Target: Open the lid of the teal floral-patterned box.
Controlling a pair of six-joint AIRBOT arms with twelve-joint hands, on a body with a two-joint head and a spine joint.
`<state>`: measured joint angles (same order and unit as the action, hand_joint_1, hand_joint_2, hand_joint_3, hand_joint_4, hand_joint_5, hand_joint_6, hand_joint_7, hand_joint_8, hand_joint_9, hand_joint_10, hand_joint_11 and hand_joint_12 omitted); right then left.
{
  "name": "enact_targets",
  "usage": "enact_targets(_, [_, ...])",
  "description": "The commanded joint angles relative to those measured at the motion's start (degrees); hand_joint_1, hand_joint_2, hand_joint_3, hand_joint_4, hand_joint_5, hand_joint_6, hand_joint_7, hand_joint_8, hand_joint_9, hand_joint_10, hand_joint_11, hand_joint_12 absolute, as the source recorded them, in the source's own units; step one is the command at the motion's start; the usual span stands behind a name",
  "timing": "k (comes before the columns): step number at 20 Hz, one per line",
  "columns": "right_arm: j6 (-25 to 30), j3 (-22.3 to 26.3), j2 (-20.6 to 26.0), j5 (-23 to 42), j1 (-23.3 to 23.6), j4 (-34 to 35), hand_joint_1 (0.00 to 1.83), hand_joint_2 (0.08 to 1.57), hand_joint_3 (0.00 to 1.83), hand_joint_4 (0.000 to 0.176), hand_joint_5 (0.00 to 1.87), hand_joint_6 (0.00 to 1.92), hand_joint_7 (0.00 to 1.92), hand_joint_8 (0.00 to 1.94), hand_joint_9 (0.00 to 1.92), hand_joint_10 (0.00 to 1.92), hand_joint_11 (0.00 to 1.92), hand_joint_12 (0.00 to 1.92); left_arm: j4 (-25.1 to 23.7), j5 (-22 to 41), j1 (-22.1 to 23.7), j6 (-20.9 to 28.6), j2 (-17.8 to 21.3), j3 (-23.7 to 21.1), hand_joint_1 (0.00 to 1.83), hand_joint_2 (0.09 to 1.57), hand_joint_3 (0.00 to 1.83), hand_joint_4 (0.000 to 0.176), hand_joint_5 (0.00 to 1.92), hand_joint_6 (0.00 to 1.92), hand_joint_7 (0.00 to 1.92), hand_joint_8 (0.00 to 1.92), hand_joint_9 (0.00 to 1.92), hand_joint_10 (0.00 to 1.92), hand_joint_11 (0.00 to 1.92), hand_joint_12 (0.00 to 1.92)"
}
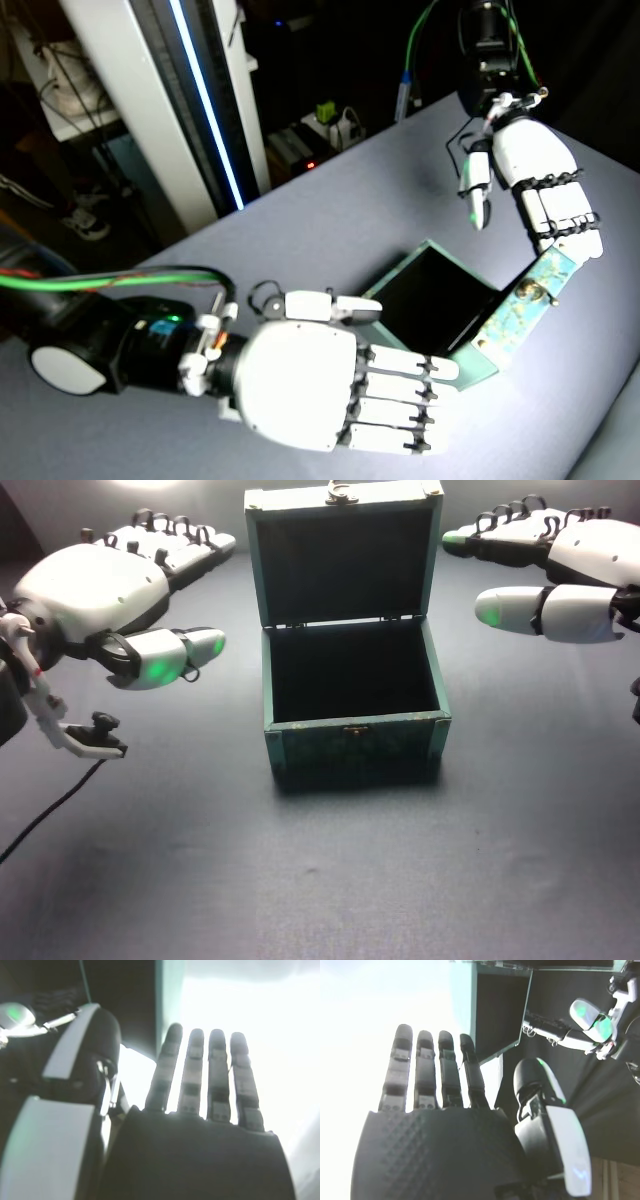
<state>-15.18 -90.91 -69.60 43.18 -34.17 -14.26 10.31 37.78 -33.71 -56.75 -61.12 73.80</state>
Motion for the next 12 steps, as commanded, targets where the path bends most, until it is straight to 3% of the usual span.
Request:
enact_targets(1, [-0.6,0.1,1.5,6.2,0.3,3.6,0.00,1.31,0.00,0.004,0.18,0.00,0.16,0.00,0.15,0.00,0.00,0.36,0.7,8.0,-0.2,0.0,1.3,-0.2,0.32,1.43,0.00,0.000,0.07,0.01,0.05,0.00,0.05,0.00,0.04,0.08])
enact_targets(4, [-3.2,3.1,4.6,8.6,-0.4,5.9,0.00,1.35,0.01,0.000,0.17,0.00,0.15,0.00,0.13,0.00,0.00,0.31,1.9,14.5,-2.7,0.1,4.4,-3.6,0.30,1.41,0.00,0.000,0.08,0.00,0.06,0.00,0.05,0.00,0.03,0.08])
enact_targets(6, [-3.3,7.1,7.7,17.5,-3.3,9.6,0.00,1.37,0.02,0.000,0.17,0.00,0.17,0.01,0.12,0.00,0.00,0.24,2.5,23.3,-6.4,0.6,7.9,-8.2,0.30,1.41,0.00,0.000,0.06,0.00,0.06,0.00,0.08,0.01,0.04,0.10])
enact_targets(7, [-3.3,9.3,9.1,22.7,-5.2,11.5,0.00,1.40,0.02,0.026,0.19,0.01,0.18,0.01,0.12,0.00,0.00,0.23,2.3,27.1,-8.0,1.7,9.0,-9.7,0.35,1.41,0.00,0.000,0.05,0.00,0.04,0.00,0.05,0.00,0.05,0.11])
enact_targets(8, [-3.3,11.4,10.4,28.2,-6.8,13.3,0.00,1.42,0.01,0.073,0.20,0.00,0.17,0.01,0.13,0.00,0.00,0.31,1.9,30.1,-9.2,3.4,9.7,-10.7,0.40,1.41,0.00,0.000,0.06,0.00,0.05,0.01,0.05,0.00,0.05,0.12])
enact_targets(9, [-3.3,13.2,11.3,32.6,-8.4,14.4,0.02,1.45,0.01,0.074,0.18,0.00,0.13,0.00,0.10,0.00,0.00,0.29,1.3,34.8,-10.7,6.7,10.2,-11.5,0.41,1.40,0.00,0.000,0.05,0.00,0.05,0.00,0.04,0.00,0.02,0.11])
enact_targets(10, [-3.3,15.1,12.2,36.8,-10.1,15.0,0.29,1.47,0.00,0.016,0.21,0.01,0.11,0.01,0.04,0.01,0.00,0.20,1.0,38.8,-12.2,10.0,10.5,-11.8,0.33,1.38,0.00,0.000,0.03,0.00,0.01,0.00,0.01,0.00,0.00,0.02])
enact_targets(11, [-3.3,16.7,13.0,40.8,-11.6,15.2,0.29,1.47,0.00,0.016,0.21,0.01,0.11,0.01,0.04,0.01,0.00,0.20,0.7,42.9,-13.8,13.1,10.6,-12.0,0.33,1.38,0.00,0.000,0.03,0.00,0.01,0.00,0.01,0.00,0.00,0.02])
enact_targets(12, [-3.3,17.7,13.4,43.8,-12.5,15.2,0.70,1.48,0.00,0.000,0.25,0.00,0.18,0.00,0.11,0.00,0.00,0.26,0.5,45.8,-14.9,14.9,10.8,-12.2,0.41,1.35,0.00,0.000,0.03,0.01,0.00,0.00,0.00,0.00,0.00,0.00])
